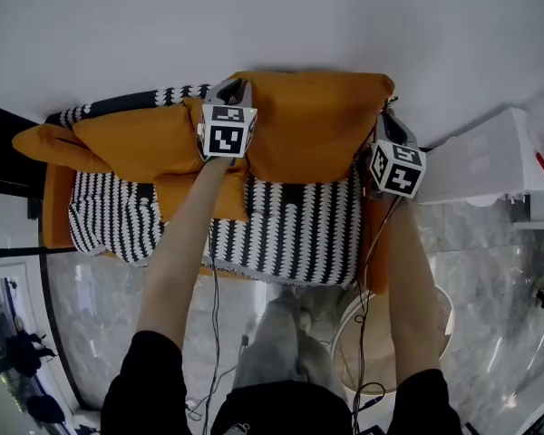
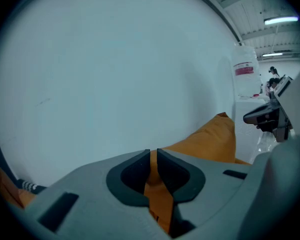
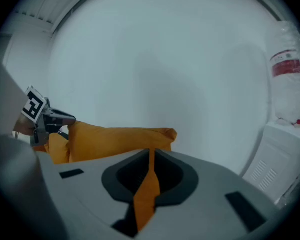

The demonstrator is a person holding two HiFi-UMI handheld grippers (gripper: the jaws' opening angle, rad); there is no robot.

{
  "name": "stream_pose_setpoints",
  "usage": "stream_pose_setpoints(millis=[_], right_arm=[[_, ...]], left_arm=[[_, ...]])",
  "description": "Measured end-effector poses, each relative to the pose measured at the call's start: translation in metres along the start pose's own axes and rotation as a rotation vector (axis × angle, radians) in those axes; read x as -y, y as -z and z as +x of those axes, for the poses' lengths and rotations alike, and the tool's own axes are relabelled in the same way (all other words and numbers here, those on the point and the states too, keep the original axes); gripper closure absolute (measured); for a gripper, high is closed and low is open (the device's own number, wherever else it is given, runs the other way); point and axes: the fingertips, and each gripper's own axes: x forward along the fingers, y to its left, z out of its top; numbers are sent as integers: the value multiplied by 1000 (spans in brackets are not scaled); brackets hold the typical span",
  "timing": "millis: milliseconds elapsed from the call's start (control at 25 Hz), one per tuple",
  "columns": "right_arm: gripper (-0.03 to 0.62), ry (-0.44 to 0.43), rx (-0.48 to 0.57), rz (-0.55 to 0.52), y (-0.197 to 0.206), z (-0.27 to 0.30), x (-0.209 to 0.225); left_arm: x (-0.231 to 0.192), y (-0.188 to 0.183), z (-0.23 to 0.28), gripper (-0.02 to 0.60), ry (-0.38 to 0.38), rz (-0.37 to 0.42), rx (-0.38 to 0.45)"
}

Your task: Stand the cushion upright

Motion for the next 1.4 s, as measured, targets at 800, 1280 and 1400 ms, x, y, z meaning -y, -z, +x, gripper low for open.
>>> stream_pose_setpoints(millis=[800,1280,1400], right_arm=[[583,-276,347,119,-57,-376,-75],[583,-329,331,59,-20,-538,-127],[583,-331,333,36,-26,-542,-130]], left_arm=[[180,-35,-400,568,65,-246,304],[254,-28,-559,569,30,-274,357],[258,-30,-564,569,7,-267,356]])
